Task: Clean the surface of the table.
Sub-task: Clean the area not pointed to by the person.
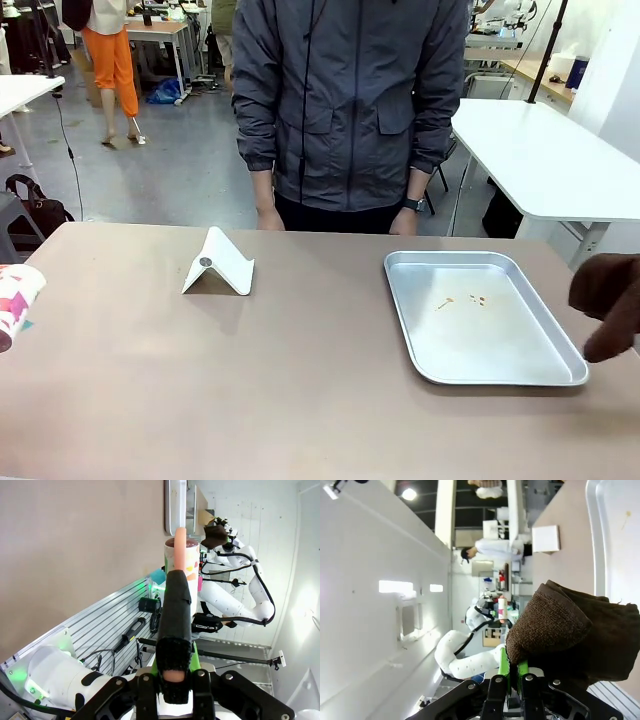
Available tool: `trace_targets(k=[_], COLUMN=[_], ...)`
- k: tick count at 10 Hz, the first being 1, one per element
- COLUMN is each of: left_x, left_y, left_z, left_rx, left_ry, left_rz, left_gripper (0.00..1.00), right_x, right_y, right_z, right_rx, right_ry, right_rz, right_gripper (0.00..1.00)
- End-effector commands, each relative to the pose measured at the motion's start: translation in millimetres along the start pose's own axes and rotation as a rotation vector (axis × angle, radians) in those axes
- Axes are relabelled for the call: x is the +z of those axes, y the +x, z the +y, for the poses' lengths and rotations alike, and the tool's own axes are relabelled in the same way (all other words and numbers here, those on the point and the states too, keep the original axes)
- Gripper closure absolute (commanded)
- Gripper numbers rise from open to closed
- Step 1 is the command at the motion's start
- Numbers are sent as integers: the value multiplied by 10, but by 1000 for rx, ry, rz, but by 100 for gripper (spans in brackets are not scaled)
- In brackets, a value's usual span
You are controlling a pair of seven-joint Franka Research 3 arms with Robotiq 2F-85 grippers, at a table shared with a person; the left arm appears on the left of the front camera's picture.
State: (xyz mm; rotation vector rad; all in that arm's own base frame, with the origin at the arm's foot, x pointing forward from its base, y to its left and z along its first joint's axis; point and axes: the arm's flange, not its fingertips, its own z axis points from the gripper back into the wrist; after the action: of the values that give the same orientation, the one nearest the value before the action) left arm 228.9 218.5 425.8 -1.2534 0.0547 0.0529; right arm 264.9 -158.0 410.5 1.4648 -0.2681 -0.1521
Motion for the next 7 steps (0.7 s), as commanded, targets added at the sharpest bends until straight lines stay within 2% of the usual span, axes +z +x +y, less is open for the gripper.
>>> trace_targets(k=[1,2,3,7], left_x=[12,12,12,12], left_y=[-19,-19,-19,-19], left_z=[-38,-38,-38,-38], left_rx=[-6,-6,-6,-6], left_ry=[-17,-17,-17,-17], left_rz=[4,4,4,4], left_gripper=[78,78,78,78], right_x=[-201,-195,63,63], right_y=[-263,-260,-15,-15], right_z=[-166,-160,-52,-52], right_rx=[52,65,14,14], right_ry=[19,18,8,8], right_rz=[-26,-45,-19,-19], right_gripper=[93,93,93,93])
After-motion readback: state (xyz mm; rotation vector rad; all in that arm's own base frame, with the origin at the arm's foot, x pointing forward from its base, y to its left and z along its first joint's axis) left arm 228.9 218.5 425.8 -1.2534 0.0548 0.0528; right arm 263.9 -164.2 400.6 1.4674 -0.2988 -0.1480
